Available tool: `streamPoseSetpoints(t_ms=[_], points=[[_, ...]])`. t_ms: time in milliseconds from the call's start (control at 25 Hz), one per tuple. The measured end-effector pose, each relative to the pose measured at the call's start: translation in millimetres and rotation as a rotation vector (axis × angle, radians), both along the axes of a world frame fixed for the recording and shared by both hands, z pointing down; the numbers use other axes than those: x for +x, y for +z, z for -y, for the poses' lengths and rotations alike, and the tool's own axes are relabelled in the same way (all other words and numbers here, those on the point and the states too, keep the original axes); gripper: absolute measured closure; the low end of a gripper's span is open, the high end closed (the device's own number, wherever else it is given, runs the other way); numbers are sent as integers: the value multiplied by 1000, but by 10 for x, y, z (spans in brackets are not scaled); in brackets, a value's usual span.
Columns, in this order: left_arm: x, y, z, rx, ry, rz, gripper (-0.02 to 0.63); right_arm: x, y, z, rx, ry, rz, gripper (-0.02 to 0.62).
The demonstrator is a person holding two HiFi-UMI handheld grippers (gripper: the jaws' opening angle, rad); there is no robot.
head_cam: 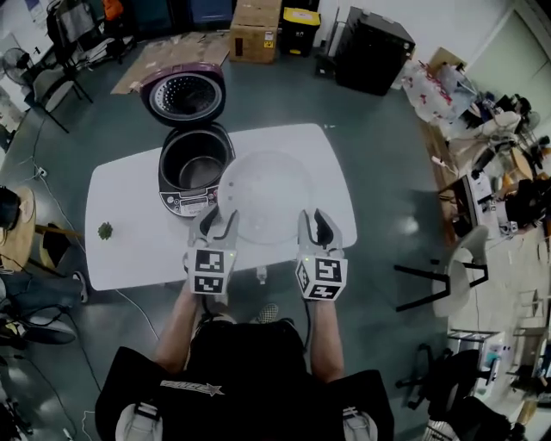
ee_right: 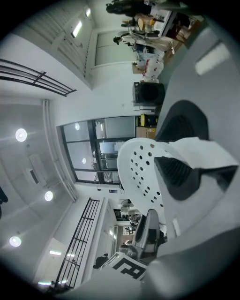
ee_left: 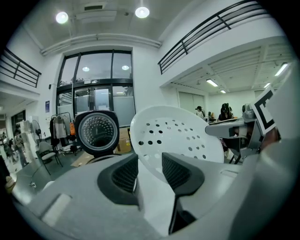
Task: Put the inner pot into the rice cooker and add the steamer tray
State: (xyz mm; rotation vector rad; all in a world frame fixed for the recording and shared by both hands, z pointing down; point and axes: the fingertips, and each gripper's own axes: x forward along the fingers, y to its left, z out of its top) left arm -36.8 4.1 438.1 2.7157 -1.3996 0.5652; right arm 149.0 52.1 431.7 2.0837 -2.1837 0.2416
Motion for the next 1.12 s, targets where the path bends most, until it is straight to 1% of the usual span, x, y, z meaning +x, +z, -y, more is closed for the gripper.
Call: streamPoseSetpoints(t_ms=[360, 480, 920, 1120], points=[[-752, -147, 522, 10, -91, -5, 439, -714, -166, 695, 17, -98, -2, 494], [-951, -165, 687, 13, -113, -5, 439, -910, -170, 899, 16, -120, -3, 492], [-1608, -160, 1322, 12, -162, 0, 439, -1556, -141, 1650, 7, -173, -5, 492], [-1827, -68, 1579, -11, -166, 2, 439, -1776, -53, 1929, -16, -180, -7, 492]])
